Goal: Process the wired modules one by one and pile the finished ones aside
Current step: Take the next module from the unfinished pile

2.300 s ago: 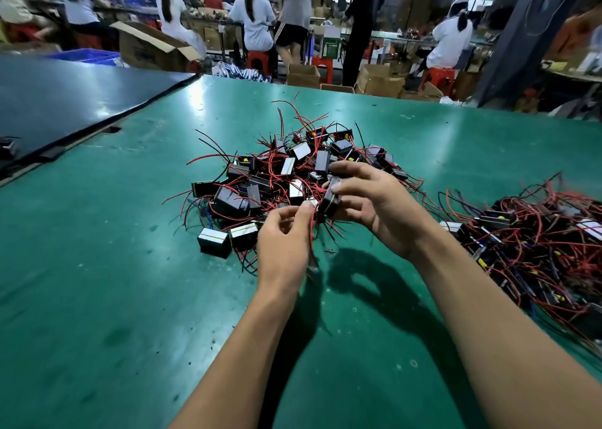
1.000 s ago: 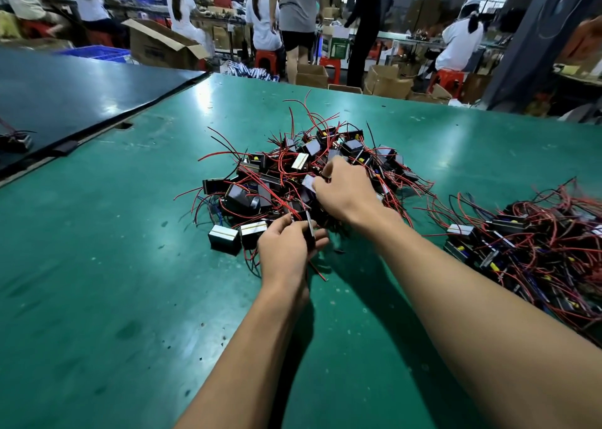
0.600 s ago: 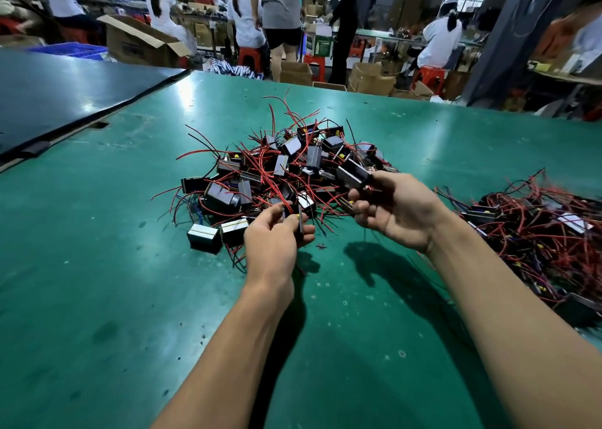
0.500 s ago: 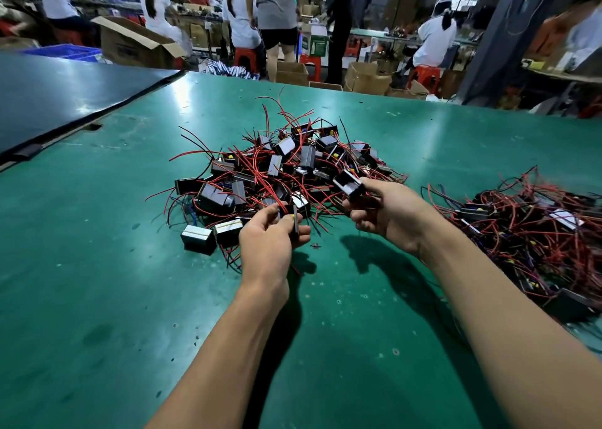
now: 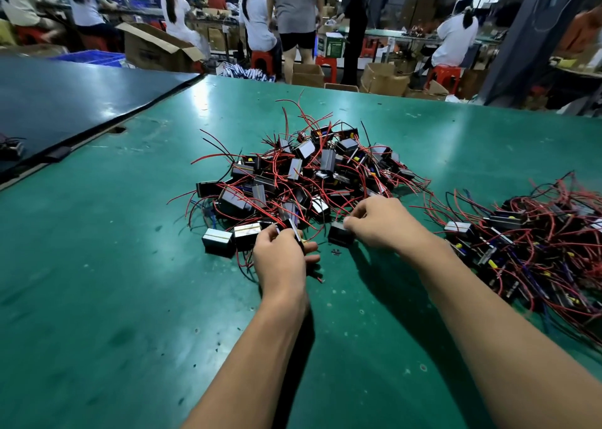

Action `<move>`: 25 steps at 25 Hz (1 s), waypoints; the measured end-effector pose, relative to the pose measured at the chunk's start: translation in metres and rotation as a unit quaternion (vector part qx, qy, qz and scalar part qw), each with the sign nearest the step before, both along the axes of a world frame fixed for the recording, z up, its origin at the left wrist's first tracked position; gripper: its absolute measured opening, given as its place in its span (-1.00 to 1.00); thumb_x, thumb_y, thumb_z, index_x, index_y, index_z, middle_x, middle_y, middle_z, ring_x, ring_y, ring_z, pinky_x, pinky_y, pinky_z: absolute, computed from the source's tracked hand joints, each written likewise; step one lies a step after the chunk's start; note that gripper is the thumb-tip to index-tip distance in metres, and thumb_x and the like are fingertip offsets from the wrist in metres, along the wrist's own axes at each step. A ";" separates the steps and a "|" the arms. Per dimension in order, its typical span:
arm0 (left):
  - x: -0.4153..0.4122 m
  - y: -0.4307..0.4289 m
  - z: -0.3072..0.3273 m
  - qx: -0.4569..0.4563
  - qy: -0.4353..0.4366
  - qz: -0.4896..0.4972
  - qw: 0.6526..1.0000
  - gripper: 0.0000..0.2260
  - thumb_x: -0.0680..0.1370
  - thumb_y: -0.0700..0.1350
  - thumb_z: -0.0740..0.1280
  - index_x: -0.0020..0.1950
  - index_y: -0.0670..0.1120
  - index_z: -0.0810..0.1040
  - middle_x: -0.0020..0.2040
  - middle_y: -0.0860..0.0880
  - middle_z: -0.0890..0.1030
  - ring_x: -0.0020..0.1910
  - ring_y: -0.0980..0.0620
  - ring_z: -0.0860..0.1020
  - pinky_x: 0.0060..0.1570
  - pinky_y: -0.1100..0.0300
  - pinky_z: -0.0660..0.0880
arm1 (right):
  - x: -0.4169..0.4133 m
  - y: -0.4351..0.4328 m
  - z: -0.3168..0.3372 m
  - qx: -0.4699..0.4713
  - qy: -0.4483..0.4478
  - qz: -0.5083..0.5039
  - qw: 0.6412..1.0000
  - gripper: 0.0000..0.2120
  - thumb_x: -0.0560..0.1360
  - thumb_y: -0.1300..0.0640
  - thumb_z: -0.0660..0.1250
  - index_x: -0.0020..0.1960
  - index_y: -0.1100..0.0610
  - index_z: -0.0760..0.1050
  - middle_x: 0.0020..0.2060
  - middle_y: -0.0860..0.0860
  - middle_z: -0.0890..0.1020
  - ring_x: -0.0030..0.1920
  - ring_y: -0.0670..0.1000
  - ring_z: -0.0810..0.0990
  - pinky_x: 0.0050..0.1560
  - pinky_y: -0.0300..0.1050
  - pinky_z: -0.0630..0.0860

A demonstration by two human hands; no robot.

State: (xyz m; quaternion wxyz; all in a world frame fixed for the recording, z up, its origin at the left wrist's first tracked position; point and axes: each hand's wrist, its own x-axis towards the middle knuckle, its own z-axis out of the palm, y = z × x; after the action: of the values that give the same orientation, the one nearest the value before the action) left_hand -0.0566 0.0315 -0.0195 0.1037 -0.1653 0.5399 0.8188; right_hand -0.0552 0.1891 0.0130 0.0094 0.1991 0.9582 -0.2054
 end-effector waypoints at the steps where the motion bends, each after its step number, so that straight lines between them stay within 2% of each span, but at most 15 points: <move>1: 0.001 0.000 0.001 -0.004 0.005 0.001 1.000 -0.72 0.56 -0.28 0.18 0.26 -0.16 0.41 -0.36 -0.15 0.56 -0.57 -0.01 0.48 -0.50 0.20 0.39 | -0.003 -0.002 0.003 0.023 0.025 -0.014 0.999 -0.72 0.57 0.05 0.28 -0.09 0.22 0.66 -0.19 0.17 0.69 -0.19 0.14 0.66 -0.24 -0.09 0.56; 3: 0.003 0.001 0.002 -0.016 0.017 0.000 1.000 -0.77 0.58 -0.28 0.18 0.20 -0.09 0.41 -0.34 -0.12 0.56 -0.58 0.04 0.51 -0.46 0.18 0.43 | -0.008 -0.008 0.012 0.030 0.076 -0.039 0.996 -0.75 0.55 0.08 0.29 -0.11 0.22 0.66 -0.19 0.17 0.67 -0.16 0.21 0.63 -0.15 -0.03 0.57; 5: 0.005 0.002 0.002 -0.029 0.028 -0.008 0.999 -0.79 0.59 -0.26 0.18 0.14 0.00 0.38 -0.29 -0.13 0.59 -0.55 0.04 0.51 -0.37 0.12 0.45 | -0.019 -0.017 0.023 0.029 0.119 -0.051 0.991 -0.79 0.51 0.08 0.31 -0.13 0.19 0.66 -0.20 0.15 0.65 -0.17 0.19 0.60 -0.15 -0.08 0.52; 7: 0.007 0.005 0.002 -0.044 0.040 -0.025 0.998 -0.81 0.59 -0.26 0.18 0.10 0.01 0.40 -0.24 -0.17 0.59 -0.52 0.01 0.49 -0.38 0.12 0.43 | -0.037 -0.024 0.036 0.043 0.139 -0.056 0.988 -0.80 0.49 0.05 0.33 -0.13 0.17 0.63 -0.22 0.12 0.63 -0.15 0.18 0.58 -0.15 -0.11 0.45; 9: 0.009 0.007 0.002 -0.057 0.058 -0.051 0.995 -0.79 0.57 -0.29 0.20 0.14 -0.07 0.46 -0.22 -0.18 0.56 -0.46 0.00 0.50 -0.42 0.14 0.44 | -0.057 -0.028 0.047 0.066 0.120 -0.061 0.989 -0.75 0.51 -0.06 0.35 -0.21 0.11 0.53 -0.28 0.07 0.54 -0.13 0.17 0.55 -0.16 -0.09 0.38; 11: 0.011 0.009 0.002 -0.079 0.075 -0.082 0.991 -0.76 0.55 -0.30 0.21 0.17 -0.10 0.52 -0.23 -0.15 0.56 -0.40 -0.02 0.54 -0.42 0.14 0.49 | -0.076 -0.025 0.049 0.066 0.097 -0.073 0.990 -0.60 0.49 -0.19 0.39 -0.29 0.07 0.39 -0.27 0.04 0.49 -0.12 0.16 0.50 -0.13 -0.06 0.36; 12: 0.011 0.009 0.001 -0.094 0.083 -0.094 0.988 -0.75 0.55 -0.29 0.22 0.17 -0.09 0.53 -0.22 -0.16 0.57 -0.39 -0.02 0.55 -0.40 0.13 0.50 | -0.084 -0.021 0.047 0.058 0.091 -0.076 0.991 -0.56 0.47 -0.24 0.41 -0.27 0.09 0.38 -0.22 0.05 0.51 -0.10 0.15 0.49 -0.11 -0.05 0.37; 14: 0.012 0.008 0.002 -0.118 0.099 -0.110 0.982 -0.77 0.55 -0.27 0.25 0.16 -0.04 0.53 -0.15 -0.20 0.60 -0.37 -0.02 0.57 -0.36 0.12 0.51 | -0.095 -0.011 0.040 0.045 0.082 -0.070 0.993 -0.54 0.44 -0.26 0.45 -0.13 0.15 0.50 -0.10 0.09 0.58 -0.08 0.15 0.52 -0.11 -0.07 0.39; 16: 0.011 0.008 0.002 -0.123 0.108 -0.118 0.979 -0.76 0.56 -0.27 0.26 0.15 0.01 0.51 -0.10 -0.20 0.61 -0.35 -0.01 0.58 -0.35 0.13 0.52 | -0.099 0.000 0.036 0.017 0.101 -0.070 0.992 -0.57 0.43 -0.19 0.49 0.01 0.17 0.61 -0.04 0.12 0.67 -0.12 0.11 0.55 -0.18 -0.13 0.41; 18: 0.011 0.008 0.002 -0.122 0.113 -0.125 0.978 -0.74 0.56 -0.27 0.26 0.19 0.00 0.50 -0.13 -0.17 0.60 -0.36 -0.01 0.57 -0.36 0.14 0.50 | -0.100 0.006 0.035 -0.003 0.135 -0.070 0.988 -0.63 0.42 -0.10 0.52 0.09 0.14 0.65 0.04 0.10 0.69 -0.15 0.07 0.53 -0.21 -0.16 0.43; 20: 0.013 0.008 0.002 -0.126 0.122 -0.130 0.976 -0.74 0.56 -0.27 0.26 0.21 -0.03 0.50 -0.17 -0.14 0.59 -0.39 0.00 0.56 -0.36 0.13 0.51 | -0.099 0.007 0.034 -0.036 0.142 -0.039 0.988 -0.61 0.43 -0.01 0.54 0.21 0.09 0.62 0.16 0.08 0.66 -0.04 0.04 0.56 -0.12 -0.20 0.46; 21: 0.014 0.009 0.001 -0.130 0.129 -0.133 0.974 -0.73 0.55 -0.27 0.26 0.21 -0.04 0.50 -0.19 -0.13 0.59 -0.39 0.00 0.56 -0.34 0.10 0.52 | -0.098 0.007 0.032 -0.066 0.144 -0.023 0.987 -0.59 0.42 0.05 0.55 0.24 0.07 0.60 0.19 0.08 0.64 -0.03 0.02 0.55 -0.14 -0.23 0.45; 23: 0.015 0.009 0.001 -0.138 0.139 -0.133 0.971 -0.74 0.54 -0.28 0.26 0.18 -0.04 0.51 -0.23 -0.13 0.58 -0.40 -0.01 0.55 -0.32 0.09 0.53 | -0.095 0.007 0.031 -0.103 0.164 0.003 0.981 -0.60 0.37 0.16 0.58 0.16 0.06 0.56 0.09 0.08 0.62 -0.05 0.03 0.56 -0.21 -0.22 0.48; 25: 0.014 0.010 0.002 -0.147 0.146 -0.132 0.969 -0.76 0.54 -0.28 0.27 0.17 -0.05 0.52 -0.25 -0.12 0.59 -0.41 -0.01 0.55 -0.32 0.10 0.52 | -0.089 0.010 0.029 -0.128 0.192 0.007 0.973 -0.62 0.33 0.22 0.57 0.06 0.08 0.48 -0.08 0.02 0.59 -0.07 0.04 0.58 -0.19 -0.21 0.54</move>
State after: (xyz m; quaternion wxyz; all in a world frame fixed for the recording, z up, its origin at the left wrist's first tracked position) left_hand -0.0424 0.0410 -0.0175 0.1057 0.0153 0.6803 0.7251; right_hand -0.1445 0.1989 0.0422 -0.1479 0.1461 0.9092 -0.3607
